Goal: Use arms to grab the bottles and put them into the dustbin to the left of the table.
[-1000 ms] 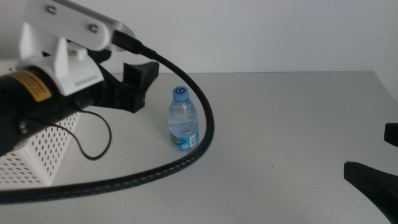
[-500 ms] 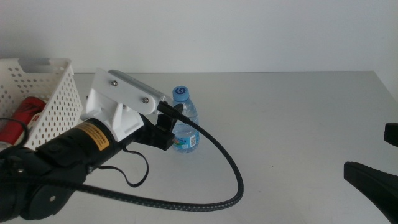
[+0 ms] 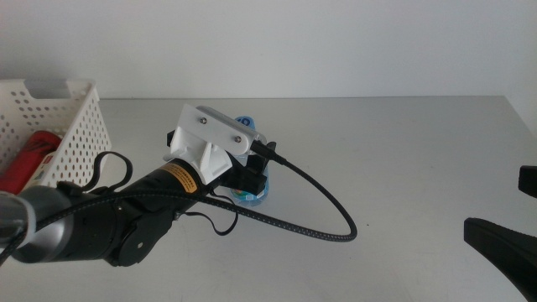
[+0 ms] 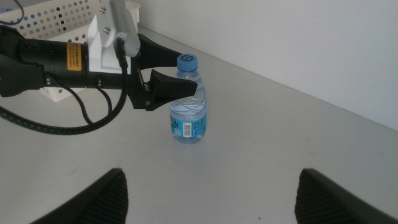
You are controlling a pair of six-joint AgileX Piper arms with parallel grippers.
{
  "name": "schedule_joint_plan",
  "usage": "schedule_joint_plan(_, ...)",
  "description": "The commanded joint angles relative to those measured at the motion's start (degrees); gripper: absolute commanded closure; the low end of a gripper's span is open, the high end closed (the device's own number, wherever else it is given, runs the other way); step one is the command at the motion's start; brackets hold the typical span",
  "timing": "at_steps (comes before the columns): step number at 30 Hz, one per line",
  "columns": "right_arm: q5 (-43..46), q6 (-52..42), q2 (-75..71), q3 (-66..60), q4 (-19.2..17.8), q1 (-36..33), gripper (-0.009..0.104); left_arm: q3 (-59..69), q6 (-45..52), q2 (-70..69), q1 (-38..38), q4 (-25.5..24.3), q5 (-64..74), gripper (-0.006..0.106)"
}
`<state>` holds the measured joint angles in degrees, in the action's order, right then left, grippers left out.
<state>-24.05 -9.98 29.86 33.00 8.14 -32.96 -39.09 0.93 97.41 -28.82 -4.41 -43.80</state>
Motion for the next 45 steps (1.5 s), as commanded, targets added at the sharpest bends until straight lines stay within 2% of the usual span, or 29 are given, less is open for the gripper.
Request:
schedule_joint_plan(1,4.0,-0.6,0.1,2.1,0.1,-0.2,0.017,-3.0,-0.9,-0.4,0.8,0.6,-4.9,0.01)
schedule_joint_plan(11,4.0,-0.6,0.1,2.1,0.1,-0.2,0.017,-7.8,-3.4,7.3,1.5,-0.6,-5.5,0.01)
schedule_joint_plan(18,4.0,-0.6,0.1,2.1,0.1,-0.2,0.017,-7.8,-5.0,13.1,1.5,-0.8,-13.2,0.01)
schedule_joint_plan(23,4.0,-0.6,0.1,2.1,0.1,-0.2,0.017,-7.8,-5.0,16.7,1.5,-0.3,-17.3,0.016)
schedule_joint_plan(29,4.0,-0.6,0.1,2.1,0.1,-0.2,0.017,-7.8,-5.0,18.7,1.5,0.0,-20.3,0.033)
schedule_joint_plan(32,4.0,-0.7,0.1,2.1,0.1,-0.2,0.017,-7.8,-5.0,18.7,1.5,-0.3,-20.5,0.048)
schedule_joint_plan(33,4.0,-0.7,0.1,2.1,0.1,-0.2,0.017,-7.8,-6.1,18.7,1.5,-0.4,-20.7,0.062)
schedule_joint_plan(38,4.0,-0.7,0.1,2.1,0.1,-0.2,0.017,-7.7,-10.2,16.3,1.5,-1.8,-15.1,0.103)
schedule_joint_plan(45,4.0,-0.7,0.1,2.1,0.1,-0.2,0.017,-9.2,-8.7,2.8,1.5,-2.4,12.2,0.102)
